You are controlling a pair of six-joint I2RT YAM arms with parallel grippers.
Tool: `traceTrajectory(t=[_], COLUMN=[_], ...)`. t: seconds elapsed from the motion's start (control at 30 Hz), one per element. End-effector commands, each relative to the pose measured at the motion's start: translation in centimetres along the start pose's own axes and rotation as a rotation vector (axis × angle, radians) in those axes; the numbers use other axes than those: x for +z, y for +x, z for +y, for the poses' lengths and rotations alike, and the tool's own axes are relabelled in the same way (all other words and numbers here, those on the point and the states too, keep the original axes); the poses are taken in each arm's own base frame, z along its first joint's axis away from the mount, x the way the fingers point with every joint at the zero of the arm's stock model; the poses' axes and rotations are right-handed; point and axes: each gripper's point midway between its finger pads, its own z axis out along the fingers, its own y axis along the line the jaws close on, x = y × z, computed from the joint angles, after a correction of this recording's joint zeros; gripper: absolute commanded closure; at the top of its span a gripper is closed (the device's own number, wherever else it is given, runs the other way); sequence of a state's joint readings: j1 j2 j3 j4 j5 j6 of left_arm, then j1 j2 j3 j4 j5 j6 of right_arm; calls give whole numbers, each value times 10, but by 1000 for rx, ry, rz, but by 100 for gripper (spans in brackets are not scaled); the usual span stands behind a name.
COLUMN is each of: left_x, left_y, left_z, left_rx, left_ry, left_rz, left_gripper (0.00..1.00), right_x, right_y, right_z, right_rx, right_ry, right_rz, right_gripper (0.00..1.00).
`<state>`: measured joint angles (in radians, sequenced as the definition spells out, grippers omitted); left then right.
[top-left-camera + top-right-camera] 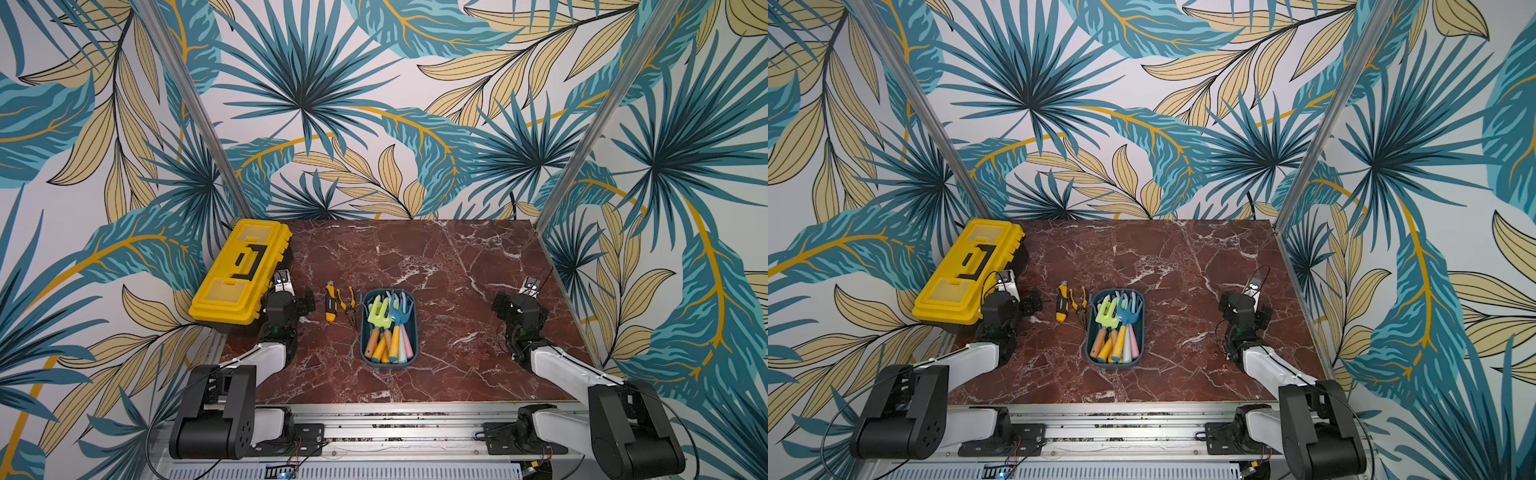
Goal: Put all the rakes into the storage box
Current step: Reset both arms
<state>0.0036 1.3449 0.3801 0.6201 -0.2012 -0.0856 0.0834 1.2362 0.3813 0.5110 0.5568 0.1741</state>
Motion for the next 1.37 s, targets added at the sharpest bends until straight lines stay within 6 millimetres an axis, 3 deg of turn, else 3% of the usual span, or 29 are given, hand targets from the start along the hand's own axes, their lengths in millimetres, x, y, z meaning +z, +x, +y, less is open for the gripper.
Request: traceTrajectory(t=[0.0,0.17,0.3,0.4,0.47,0.53,0.6,1.33], left_x=[4,13,-1,-4,6,19,22,22], left_y=[-24,-18,-10,-3,1,1,-1,-2], left_z=[-3,-11,-16,-37,-38,-37,-27,-27], left_rx=[-8,24,27,84,86,82,57,62], left_ry=[27,67,115,237,232,214,155,157], left_rz=[-124,-129,-199,-238,-143,-75,-93,-110], left_gripper=[0,0,0,0,0,0,0,0], right_x=[3,14,12,9,14,29,29,28], right_y=[-16,-11,-8,5,-1,6,2,4], right_z=[0,14,30,38,44,50,50,50], right_rx=[32,36,-4,-19,-50,-64,-68,-65], right_ry=[5,-49,-148,-208,-216,-188,-209,-210], right_rz=[-95,-129,-127,-169,-192,-44,-105,-74], right_gripper=[1,1,0,1,0,1,0,1])
